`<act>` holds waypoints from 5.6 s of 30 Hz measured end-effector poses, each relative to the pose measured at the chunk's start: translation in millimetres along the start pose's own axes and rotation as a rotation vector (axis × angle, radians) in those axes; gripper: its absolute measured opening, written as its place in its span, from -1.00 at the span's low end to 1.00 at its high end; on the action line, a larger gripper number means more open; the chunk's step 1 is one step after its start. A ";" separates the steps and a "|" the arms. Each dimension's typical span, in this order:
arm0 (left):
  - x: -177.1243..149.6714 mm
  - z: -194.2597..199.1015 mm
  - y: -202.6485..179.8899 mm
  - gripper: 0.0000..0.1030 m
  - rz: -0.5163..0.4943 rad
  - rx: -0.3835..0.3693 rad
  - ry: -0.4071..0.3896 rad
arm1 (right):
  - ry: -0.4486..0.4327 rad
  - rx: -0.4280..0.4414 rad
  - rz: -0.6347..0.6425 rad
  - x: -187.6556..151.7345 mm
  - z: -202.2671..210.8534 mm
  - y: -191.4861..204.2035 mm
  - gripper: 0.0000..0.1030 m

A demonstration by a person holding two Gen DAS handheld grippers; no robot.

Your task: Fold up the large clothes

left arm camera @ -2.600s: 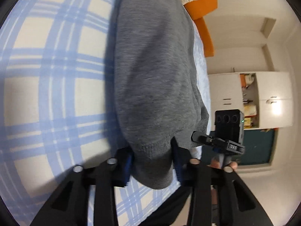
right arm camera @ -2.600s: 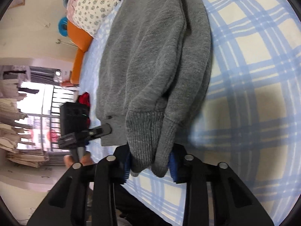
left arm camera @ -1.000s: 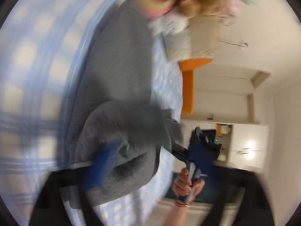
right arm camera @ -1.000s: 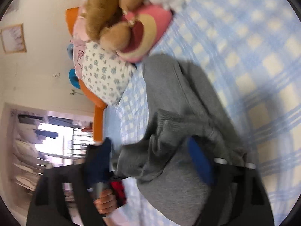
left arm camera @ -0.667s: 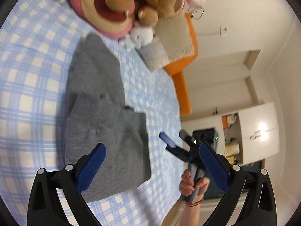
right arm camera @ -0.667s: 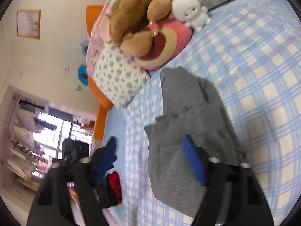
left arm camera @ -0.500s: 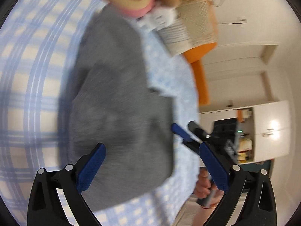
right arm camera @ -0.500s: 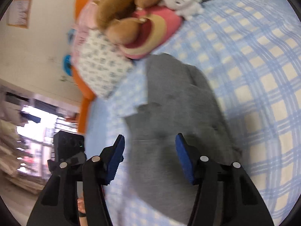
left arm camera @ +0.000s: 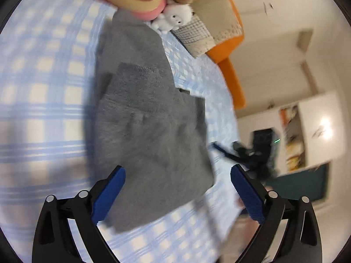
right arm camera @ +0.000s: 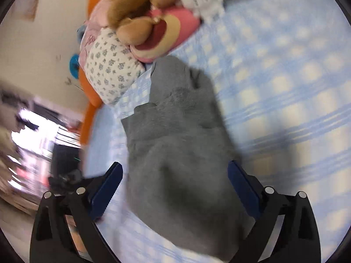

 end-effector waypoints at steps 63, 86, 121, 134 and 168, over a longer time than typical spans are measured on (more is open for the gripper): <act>249.0 -45.4 110.6 0.58 0.318 0.041 -0.179 | -0.111 0.369 -0.630 210.6 -149.2 -50.3 -0.23; 248.2 28.9 36.5 0.78 -0.019 0.275 -0.345 | -0.234 -0.115 0.055 230.5 -78.9 48.5 0.72; 181.6 -12.0 60.8 0.80 -0.186 0.589 -0.308 | -0.155 -0.411 0.315 146.5 -115.3 5.4 0.06; 163.8 -41.9 115.6 0.83 0.041 0.390 -0.137 | -0.054 -0.194 0.029 130.4 -129.4 -47.9 0.92; 193.9 -93.0 130.3 0.52 0.252 -0.019 -0.099 | 0.080 0.310 -0.450 143.2 -209.0 -64.7 0.21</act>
Point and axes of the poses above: each gripper's, at about its wrist camera, not at the fingertips, and z roughly against the way its jaws point, y to its left, x to its top, the point moved 10 cm from there along -z, roughly the way its jaws point, and after that the axes turned 1 degree about z, right-handed, at the moved point
